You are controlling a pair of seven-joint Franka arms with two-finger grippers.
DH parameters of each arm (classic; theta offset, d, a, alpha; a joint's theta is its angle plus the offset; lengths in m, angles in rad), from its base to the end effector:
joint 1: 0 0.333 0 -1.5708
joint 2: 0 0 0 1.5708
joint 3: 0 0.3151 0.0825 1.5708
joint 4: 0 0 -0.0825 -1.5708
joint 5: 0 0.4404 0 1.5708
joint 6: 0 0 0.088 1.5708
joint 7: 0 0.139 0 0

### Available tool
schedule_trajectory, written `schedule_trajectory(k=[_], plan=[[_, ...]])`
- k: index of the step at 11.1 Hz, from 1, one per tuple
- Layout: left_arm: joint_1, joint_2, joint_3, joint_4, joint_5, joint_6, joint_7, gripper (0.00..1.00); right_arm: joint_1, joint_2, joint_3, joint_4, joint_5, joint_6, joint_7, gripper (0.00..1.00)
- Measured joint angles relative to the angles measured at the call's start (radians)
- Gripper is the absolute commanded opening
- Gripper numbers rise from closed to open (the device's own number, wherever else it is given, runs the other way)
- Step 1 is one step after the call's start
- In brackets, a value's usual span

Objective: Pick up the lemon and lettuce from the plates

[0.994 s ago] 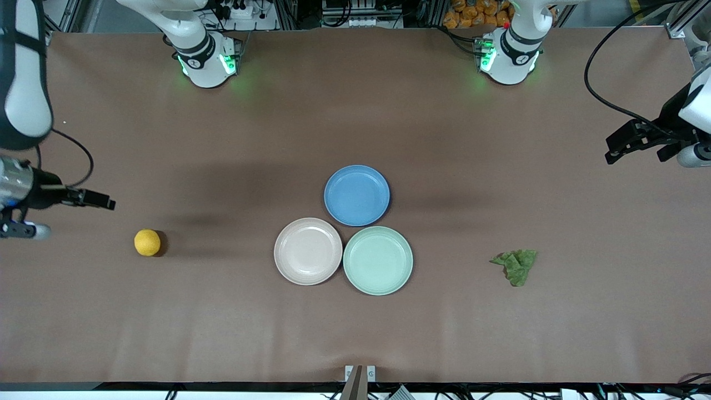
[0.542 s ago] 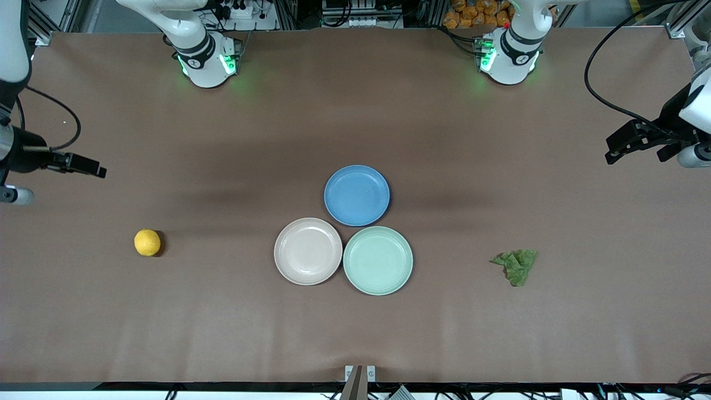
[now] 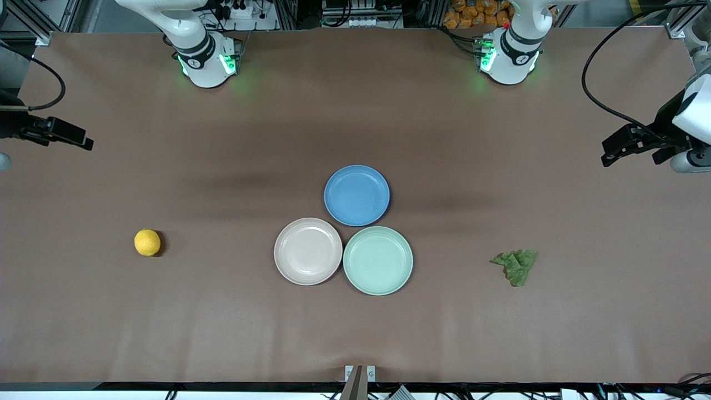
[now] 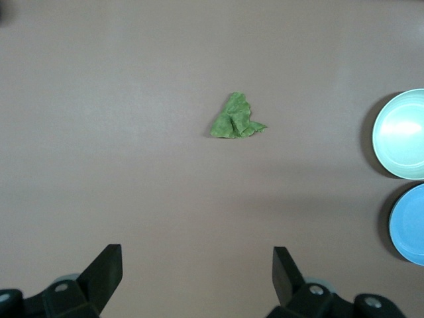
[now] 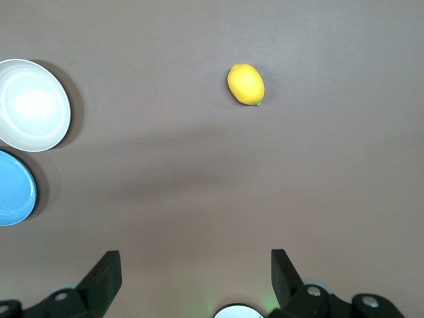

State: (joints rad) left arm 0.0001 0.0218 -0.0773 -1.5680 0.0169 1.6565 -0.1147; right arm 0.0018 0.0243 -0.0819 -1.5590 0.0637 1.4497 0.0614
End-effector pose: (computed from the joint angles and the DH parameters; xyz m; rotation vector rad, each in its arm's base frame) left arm 0.6266 -0.0458 0.5876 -3.1305 -0.0574 -0.1064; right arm 0.5991 -0.0381 0.5738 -3.0646 0.2120 0.2045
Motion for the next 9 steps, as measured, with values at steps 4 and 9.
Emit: schedule_trajectory(k=[4,9], plan=[[-0.001,0.001,0.0,0.0,0.0,0.0,0.0,1.0,0.002,-0.002,0.0,0.027,-0.003,-0.052,0.005,1.0],[-0.001,0.002,-0.001,0.0,0.0,0.0,0.0,1.0,0.033,-0.01,0.001,0.029,-0.023,-0.053,0.007,1.0]])
